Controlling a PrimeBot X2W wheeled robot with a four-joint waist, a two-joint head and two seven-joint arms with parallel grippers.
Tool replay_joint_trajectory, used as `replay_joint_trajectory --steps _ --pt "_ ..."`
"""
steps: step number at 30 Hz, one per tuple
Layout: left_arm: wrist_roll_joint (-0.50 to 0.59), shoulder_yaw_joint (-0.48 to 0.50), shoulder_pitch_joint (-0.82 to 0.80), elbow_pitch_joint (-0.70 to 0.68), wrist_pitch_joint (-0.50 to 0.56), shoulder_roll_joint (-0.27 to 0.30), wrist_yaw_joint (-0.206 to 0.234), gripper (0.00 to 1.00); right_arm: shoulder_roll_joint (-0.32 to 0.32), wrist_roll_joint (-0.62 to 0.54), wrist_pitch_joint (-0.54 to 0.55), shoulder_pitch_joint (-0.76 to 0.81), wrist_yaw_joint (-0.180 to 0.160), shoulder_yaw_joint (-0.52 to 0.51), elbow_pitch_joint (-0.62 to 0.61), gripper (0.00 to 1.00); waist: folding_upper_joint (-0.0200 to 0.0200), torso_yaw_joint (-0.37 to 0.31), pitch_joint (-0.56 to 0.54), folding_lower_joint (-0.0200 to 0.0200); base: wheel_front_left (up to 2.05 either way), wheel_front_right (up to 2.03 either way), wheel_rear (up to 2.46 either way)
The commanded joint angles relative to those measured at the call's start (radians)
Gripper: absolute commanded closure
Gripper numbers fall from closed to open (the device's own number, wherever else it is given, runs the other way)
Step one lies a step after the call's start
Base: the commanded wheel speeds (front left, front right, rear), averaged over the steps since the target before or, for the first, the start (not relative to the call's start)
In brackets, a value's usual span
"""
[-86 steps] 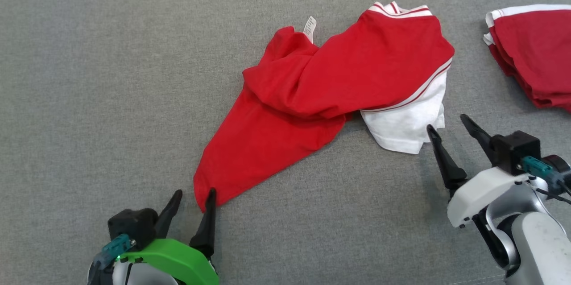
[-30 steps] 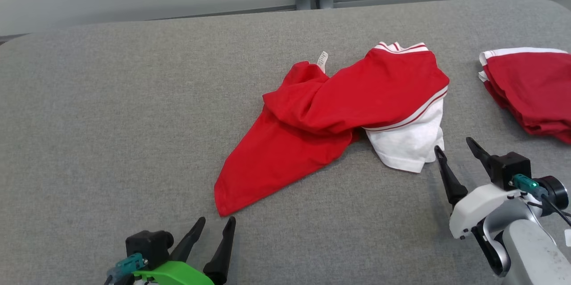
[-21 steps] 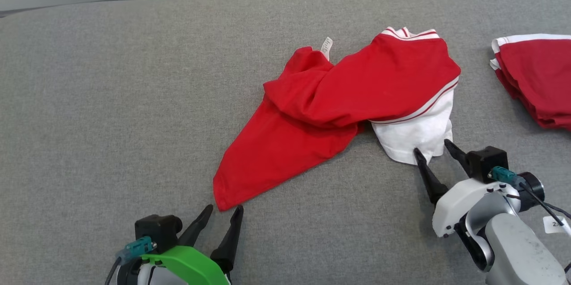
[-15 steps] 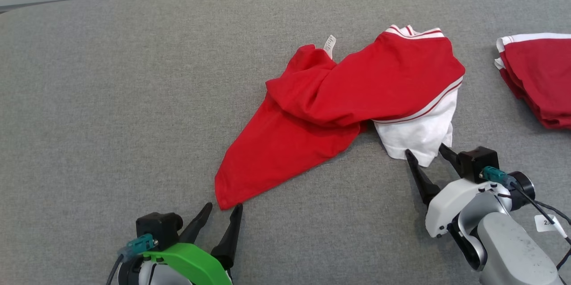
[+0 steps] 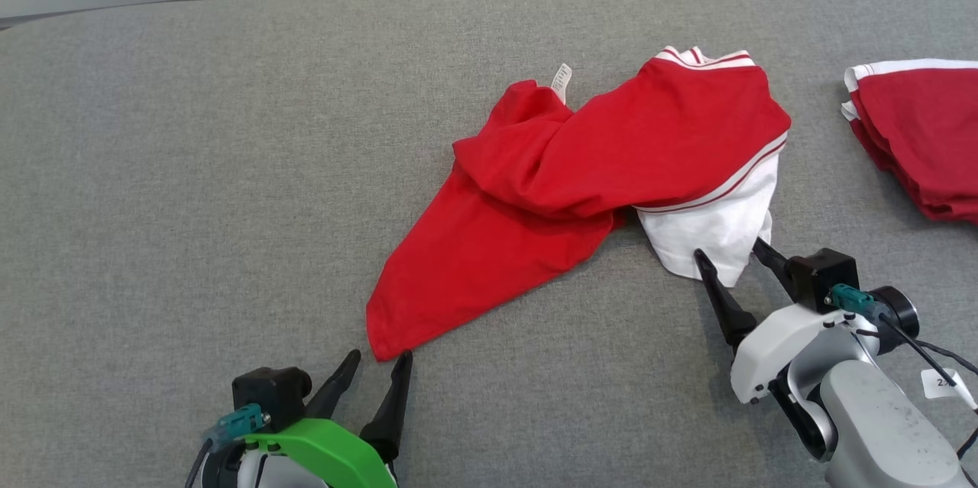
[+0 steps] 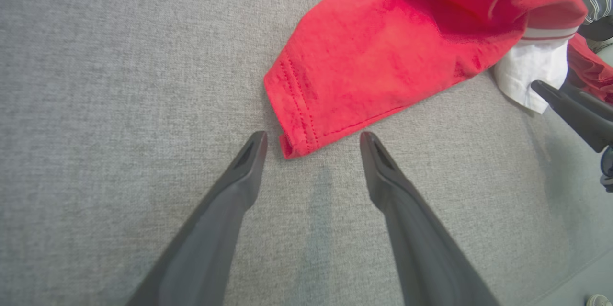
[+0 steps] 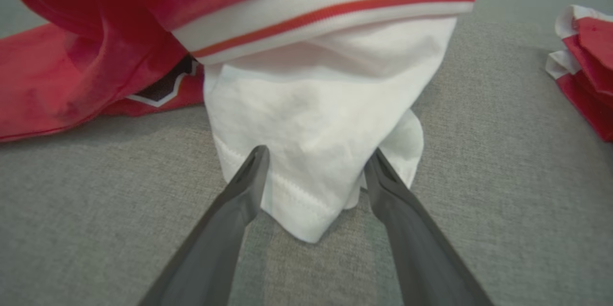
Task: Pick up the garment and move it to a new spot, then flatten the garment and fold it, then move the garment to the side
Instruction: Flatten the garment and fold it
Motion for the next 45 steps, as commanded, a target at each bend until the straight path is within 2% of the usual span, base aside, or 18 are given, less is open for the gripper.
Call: replay_joint_trajectory --steps 1,16,28,31,32,33,34,35,36,38,40,41,42,43,44,45 --pt "0.002 0.000 -0.010 -0.002 -0.003 0.003 0.005 0.00 -0.003 0.000 0.001 -0.006 0.000 0.000 -0.008 0.00 0.0072 -0.001 0.002 0.0000 0.00 0.00 0.00" --pt "-0.005 -0.014 -0.019 0.004 -0.010 -0.003 -0.004 0.00 -0.012 -0.028 0.006 -0.007 0.000 -0.042 -0.037 0.00 0.0072 0.002 0.005 0.0000 0.00 0.00 0.00" --pt "-0.012 -0.023 -0.057 0.015 -0.025 -0.010 -0.021 0.00 0.006 -0.042 0.025 0.002 0.000 -0.061 -0.058 0.00 0.0072 -0.005 0.022 0.0000 0.00 0.00 0.00" --pt "-0.015 -0.025 -0.068 0.026 -0.028 -0.012 -0.024 0.09 0.009 -0.042 0.029 -0.001 0.000 -0.062 -0.052 0.00 0.0072 -0.004 0.024 0.0000 0.00 0.00 0.00" --pt "-0.014 -0.024 -0.072 0.029 -0.031 -0.012 -0.026 0.17 0.010 -0.042 0.029 -0.002 0.000 -0.061 -0.050 0.00 0.0072 -0.004 0.024 0.0000 0.00 0.00 0.00" --pt "-0.014 -0.024 -0.076 0.033 -0.032 -0.013 -0.028 0.21 0.011 -0.042 0.029 -0.003 0.000 -0.060 -0.049 0.00 0.0072 -0.003 0.025 0.0000 0.00 0.00 0.00" --pt "-0.015 -0.024 -0.077 0.037 -0.035 -0.013 -0.028 0.28 0.012 -0.041 0.028 -0.004 0.000 -0.058 -0.048 0.00 0.0072 -0.003 0.024 0.0000 0.00 0.00 0.00" --pt "-0.016 -0.024 -0.077 0.042 -0.038 -0.014 -0.029 0.41 0.012 -0.039 0.028 -0.005 0.000 -0.056 -0.047 0.00 0.0072 -0.004 0.025 0.0000 0.00 0.00 0.00" --pt "-0.017 -0.025 -0.078 0.047 -0.039 -0.016 -0.030 0.50 0.012 -0.037 0.028 -0.007 0.000 -0.055 -0.046 0.00 0.0072 -0.004 0.025 0.0000 0.00 0.00 0.00" --pt "-0.021 -0.027 -0.082 0.056 -0.039 -0.018 -0.030 0.53 0.010 -0.035 0.027 -0.010 0.000 -0.054 -0.045 0.00 0.0072 -0.004 0.027 0.0000 0.00 0.00 0.00" --pt "-0.016 -0.029 -0.083 0.069 -0.035 -0.015 -0.023 0.50 0.010 -0.036 0.025 -0.012 0.000 -0.053 -0.044 0.00 0.0072 -0.005 0.028 0.0000 0.00 0.00 0.00" --pt "-0.009 -0.030 -0.085 0.077 -0.032 -0.010 -0.019 0.30 0.012 -0.037 0.025 -0.013 0.000 -0.052 -0.044 0.00 0.0072 -0.006 0.029 0.0000 0.00 0.00 0.00" --pt "-0.004 -0.031 -0.086 0.082 -0.030 -0.008 -0.013 0.15 0.013 -0.037 0.024 -0.015 0.000 -0.052 -0.043 0.00 0.0072 -0.006 0.029 0.0000 0.00 0.00 0.00" --pt "-0.004 -0.031 -0.085 0.085 -0.027 -0.007 -0.011 0.05 0.013 -0.038 0.022 -0.016 0.000 -0.051 -0.043 0.00 0.0072 -0.007 0.030 0.0000 0.00 0.00 0.00" --pt "-0.003 -0.031 -0.084 0.086 -0.026 -0.006 -0.006 0.00 0.013 -0.039 0.021 -0.016 0.000 -0.051 -0.043 0.00 0.0072 -0.006 0.031 0.0000 0.00 0.00 0.00" --pt "-0.002 -0.027 -0.082 0.086 -0.026 -0.005 0.001 0.00 0.014 -0.040 0.020 -0.017 0.000 -0.051 -0.043 0.00 0.0072 -0.006 0.031 0.0000 0.00 0.00 0.00"
